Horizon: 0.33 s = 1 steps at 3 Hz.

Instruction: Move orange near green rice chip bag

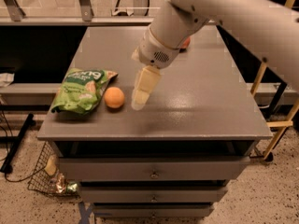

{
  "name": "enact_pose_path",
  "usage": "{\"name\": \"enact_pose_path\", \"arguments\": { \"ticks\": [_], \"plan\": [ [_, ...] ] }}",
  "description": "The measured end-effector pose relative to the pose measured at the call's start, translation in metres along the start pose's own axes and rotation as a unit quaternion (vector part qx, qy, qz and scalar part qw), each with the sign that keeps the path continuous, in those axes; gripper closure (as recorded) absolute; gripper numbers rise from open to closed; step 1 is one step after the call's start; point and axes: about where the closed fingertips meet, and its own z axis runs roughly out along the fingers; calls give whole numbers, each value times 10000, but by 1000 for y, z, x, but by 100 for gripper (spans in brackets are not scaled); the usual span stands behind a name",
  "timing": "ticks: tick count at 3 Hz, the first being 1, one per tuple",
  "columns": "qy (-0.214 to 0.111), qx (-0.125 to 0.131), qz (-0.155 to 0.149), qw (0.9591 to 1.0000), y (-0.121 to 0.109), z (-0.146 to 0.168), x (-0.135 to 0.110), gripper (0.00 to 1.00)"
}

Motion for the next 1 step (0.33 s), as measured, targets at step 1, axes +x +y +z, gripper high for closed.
{"name": "enact_pose_path", "arguments": {
  "ticks": [1],
  "plan": [
    [51,416,284,9987,6,-49,40,0]
  ]
}}
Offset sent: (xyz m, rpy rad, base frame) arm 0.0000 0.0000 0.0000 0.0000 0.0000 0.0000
